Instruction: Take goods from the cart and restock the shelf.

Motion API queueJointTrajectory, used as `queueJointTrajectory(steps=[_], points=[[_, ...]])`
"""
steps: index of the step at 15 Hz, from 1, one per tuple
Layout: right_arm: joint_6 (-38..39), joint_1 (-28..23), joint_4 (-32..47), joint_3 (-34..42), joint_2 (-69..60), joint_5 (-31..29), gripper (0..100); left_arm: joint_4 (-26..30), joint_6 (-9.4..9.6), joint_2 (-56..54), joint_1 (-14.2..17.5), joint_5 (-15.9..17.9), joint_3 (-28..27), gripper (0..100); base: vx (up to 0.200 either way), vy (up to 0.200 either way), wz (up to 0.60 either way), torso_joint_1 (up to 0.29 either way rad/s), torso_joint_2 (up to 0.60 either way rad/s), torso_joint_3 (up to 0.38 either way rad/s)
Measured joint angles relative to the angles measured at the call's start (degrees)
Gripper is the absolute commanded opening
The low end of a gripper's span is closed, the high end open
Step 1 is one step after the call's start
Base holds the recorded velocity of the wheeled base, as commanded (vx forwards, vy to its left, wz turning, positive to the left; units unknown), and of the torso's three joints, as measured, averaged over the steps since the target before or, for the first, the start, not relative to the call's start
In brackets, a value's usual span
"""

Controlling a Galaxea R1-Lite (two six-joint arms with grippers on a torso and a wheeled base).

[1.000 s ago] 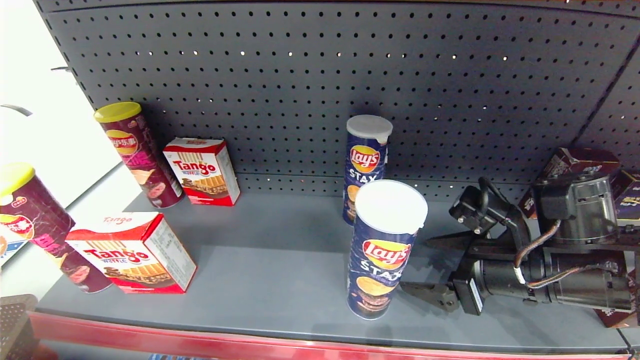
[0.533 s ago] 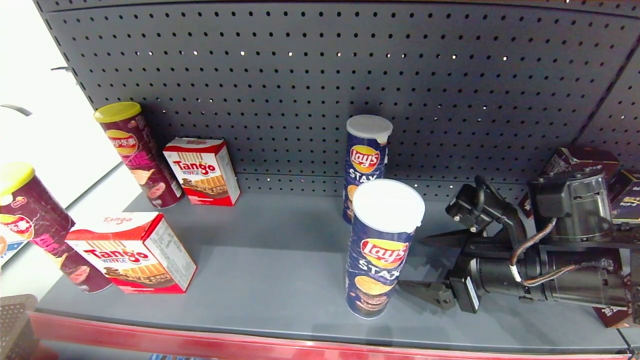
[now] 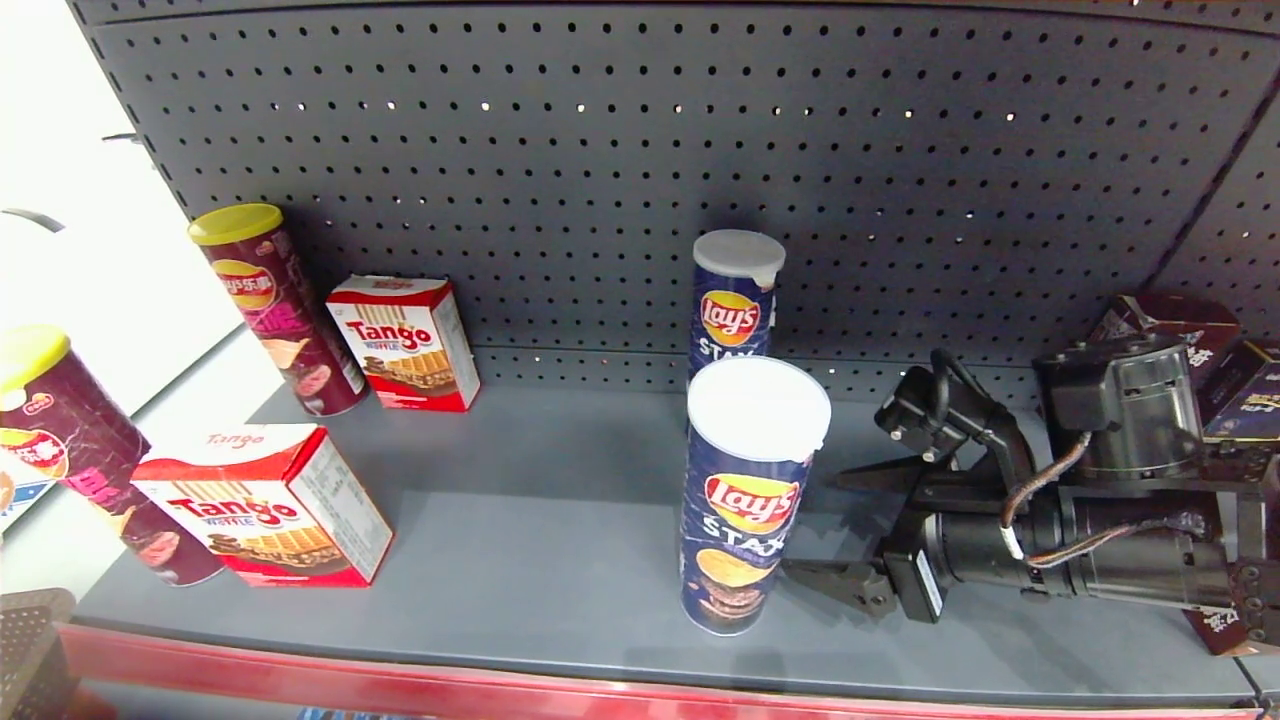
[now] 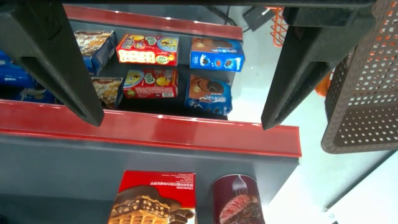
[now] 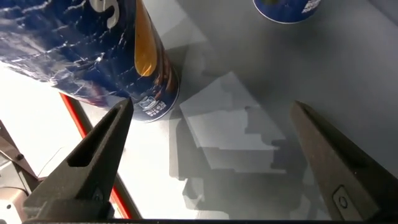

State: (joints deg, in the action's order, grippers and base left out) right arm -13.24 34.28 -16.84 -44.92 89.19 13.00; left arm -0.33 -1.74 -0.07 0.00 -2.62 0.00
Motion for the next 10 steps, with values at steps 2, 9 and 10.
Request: queueJointTrajectory(steps=[2, 9, 10], points=[[-0.02, 0.04, 0.0, -0.13, 0.26, -0.09, 100, 0.0, 0.0, 0.0, 0.0, 0.02, 0.0, 100, 0.0, 0.0, 0.0, 0.0, 0.0, 0.0], [0.4, -3.94, -0.11, 0.69, -3.85, -0.95, 100, 0.0, -0.02, 0.0, 0.0, 0.0, 0.0, 100, 0.0, 0.0, 0.0, 0.0, 0.0, 0.0], [0.46, -5.32, -0.49, 0.77, -5.01, -1.23, 100, -0.02, 0.0, 0.0, 0.0, 0.0, 0.0, 100, 0.0, 0.0, 0.0, 0.0, 0.0, 0.0]])
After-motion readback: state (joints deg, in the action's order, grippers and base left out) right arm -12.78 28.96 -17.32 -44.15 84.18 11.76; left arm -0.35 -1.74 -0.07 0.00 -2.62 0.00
